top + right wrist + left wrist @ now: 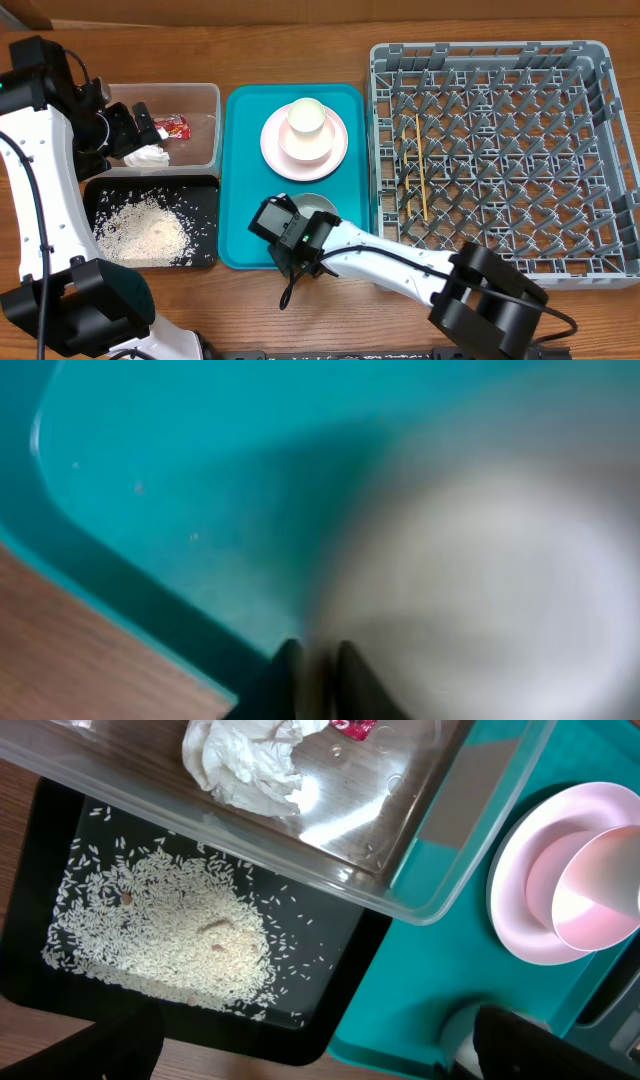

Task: Sort waste into correct bins and load items into the dishwasher
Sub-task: 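Lower the right gripper onto the white bowl rim and grip it, then lift the white bowl with the right gripper and carry it to the rack, then tilt the bowl upright in the rack and open the right gripper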

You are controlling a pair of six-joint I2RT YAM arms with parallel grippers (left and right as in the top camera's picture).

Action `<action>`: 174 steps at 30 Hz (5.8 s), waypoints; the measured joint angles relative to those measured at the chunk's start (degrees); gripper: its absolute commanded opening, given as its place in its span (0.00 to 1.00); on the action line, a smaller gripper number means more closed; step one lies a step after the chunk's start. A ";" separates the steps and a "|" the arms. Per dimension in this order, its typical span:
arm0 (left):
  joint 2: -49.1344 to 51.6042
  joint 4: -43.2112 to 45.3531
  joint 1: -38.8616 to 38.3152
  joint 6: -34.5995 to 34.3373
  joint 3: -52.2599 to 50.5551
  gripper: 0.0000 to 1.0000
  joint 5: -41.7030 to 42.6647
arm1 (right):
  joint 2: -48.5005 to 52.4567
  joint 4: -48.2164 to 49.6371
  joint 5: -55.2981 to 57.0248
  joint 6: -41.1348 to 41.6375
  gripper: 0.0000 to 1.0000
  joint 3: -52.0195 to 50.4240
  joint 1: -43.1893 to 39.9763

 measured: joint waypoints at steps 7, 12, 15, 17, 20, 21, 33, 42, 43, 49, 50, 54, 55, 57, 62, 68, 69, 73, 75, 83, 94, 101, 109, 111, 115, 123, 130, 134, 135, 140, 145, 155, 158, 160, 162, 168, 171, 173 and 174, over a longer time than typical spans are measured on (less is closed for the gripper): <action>0.00 0.02 0.00 0.00 0.00 1.00 0.00 | 0.22 -0.13 0.87 -0.04 0.08 0.00 0.02; 0.00 0.02 0.00 0.00 0.00 1.00 0.00 | 0.22 -0.15 0.90 -0.04 0.08 0.00 0.02; 0.00 0.00 0.00 0.00 0.00 1.00 0.00 | 0.22 -0.17 0.90 -0.02 0.09 0.00 0.02; 0.00 0.04 0.00 0.00 0.00 1.00 0.00 | 0.22 -0.20 0.90 -0.04 0.09 0.02 0.02; 0.00 0.02 0.00 0.00 0.00 1.00 0.00 | 0.22 -0.20 0.87 -0.07 0.09 0.02 0.02; 0.00 0.02 0.00 0.00 0.00 1.00 0.00 | 0.22 -0.17 0.87 -0.07 0.09 0.02 0.02; 0.00 0.02 0.00 0.00 0.00 1.00 0.00 | 0.22 -2.10 1.81 -0.04 0.15 0.09 0.02; 0.00 0.02 0.00 0.00 0.00 1.00 0.00 | 0.22 -2.12 2.27 -0.04 0.17 0.09 0.02; 0.00 0.02 0.00 0.00 0.00 1.00 0.00 | 0.22 -2.19 2.25 -0.04 0.17 0.09 0.02; 0.00 0.00 0.00 0.00 0.00 1.00 0.00 | 0.22 -2.62 2.36 -0.04 0.18 0.09 0.02; 0.00 0.02 0.00 0.00 0.00 1.00 0.00 | 0.22 -2.60 2.38 -0.04 0.18 0.09 0.02; 0.00 0.02 0.00 0.00 0.00 1.00 0.00 | 0.22 -3.80 2.38 -0.07 0.18 0.85 0.02; 0.00 0.02 0.00 0.00 0.00 1.00 0.00 | 0.22 -3.93 2.38 -0.07 0.18 1.16 0.00; 0.00 0.02 0.00 0.00 0.00 1.00 0.00 | 0.20 -4.15 2.40 -0.04 0.18 1.73 0.02; 0.00 0.02 0.00 0.00 0.00 1.00 0.00 | 0.20 -4.92 2.40 -0.02 0.17 1.92 0.02; 0.00 0.00 0.00 0.00 0.00 1.00 0.00 | 0.20 -5.25 2.40 -0.04 0.17 1.92 0.02; 0.00 0.02 0.00 0.00 0.00 1.00 0.00 | 0.20 -5.38 2.43 -0.02 0.17 1.92 0.02; 0.00 0.02 0.00 0.00 0.00 1.00 0.00 | 0.20 -5.75 2.40 -0.04 0.14 1.95 0.02; 0.00 0.02 0.00 0.00 0.00 1.00 0.00 | 0.20 -5.81 2.38 -0.07 0.14 1.95 0.02; 0.00 0.02 0.00 0.00 0.00 1.00 0.00 | 0.20 -6.01 2.40 -0.04 0.10 1.95 0.02; 0.00 0.00 0.00 0.00 0.00 1.00 0.00 | -0.85 -5.35 -1.57 -0.04 0.04 4.57 -0.46; 0.00 0.00 0.00 0.00 0.00 1.00 0.00 | -7.58 -6.23 -8.33 1.25 0.04 5.66 -4.44; 0.00 0.00 0.00 0.00 0.00 1.00 0.00 | -20.00 -6.49 -25.73 1.53 0.04 6.10 -18.49; 0.00 0.02 0.00 0.00 0.00 1.00 0.00 | -22.43 -6.54 -31.74 1.49 0.04 6.14 -23.87; 0.00 0.02 0.00 0.00 0.00 1.00 0.00 | -24.85 -6.91 -41.53 1.46 0.04 6.25 -32.98; 0.00 0.02 0.00 0.00 0.00 1.00 0.00 | -25.18 -10.93 -63.14 -5.16 0.04 6.29 -48.22; 0.00 0.00 0.00 0.00 0.00 1.00 0.00 | -25.18 -26.38 -76.70 -19.08 0.04 6.60 -62.16; 0.00 0.04 0.00 0.00 0.00 1.00 -0.02 | -25.18 -35.58 -79.38 -28.17 0.04 6.64 -67.34; 0.00 0.02 0.00 0.00 0.00 1.00 0.00 | -25.18 -37.27 -80.04 -30.45 0.04 6.60 -68.04; 0.00 0.02 0.00 0.00 0.00 1.00 0.00 | -25.18 -41.35 -85.94 -39.32 0.04 4.63 -68.28; 0.00 0.00 0.00 0.00 0.00 1.00 0.00 | -25.18 -43.93 -89.39 -45.29 0.04 0.15 -66.75; 0.00 0.00 0.00 0.00 0.00 1.00 0.00 | -25.18 -32.11 -91.30 -52.98 0.04 -18.36 -66.69; 0.00 0.00 0.00 0.00 0.00 1.00 0.00 | -25.14 -26.29 -91.52 -53.57 0.04 -22.73 -66.71; 0.00 0.02 0.00 0.00 0.00 1.00 0.00 | -25.05 -23.63 -91.54 -53.77 0.04 -24.17 -66.71; 0.00 0.02 0.00 0.00 0.00 1.00 0.00 | -24.96 -21.11 -91.62 -54.01 0.04 -24.68 -66.69; 0.00 0.02 0.00 0.00 0.00 1.00 0.00 | -24.92 -18.18 -91.86 -54.16 0.04 -24.70 -66.69; 0.00 0.00 0.00 0.00 0.00 1.00 0.00 | -24.92 -18.82 -91.91 -54.23 0.04 -24.70 -66.69; 0.00 0.00 0.00 0.00 0.00 1.00 0.00 | -24.92 -19.67 -91.91 -54.25 0.04 -24.70 -66.71; 0.00 0.02 0.00 0.00 0.00 1.00 0.00 | -24.92 -20.17 -91.91 -54.25 0.04 -24.74 -66.71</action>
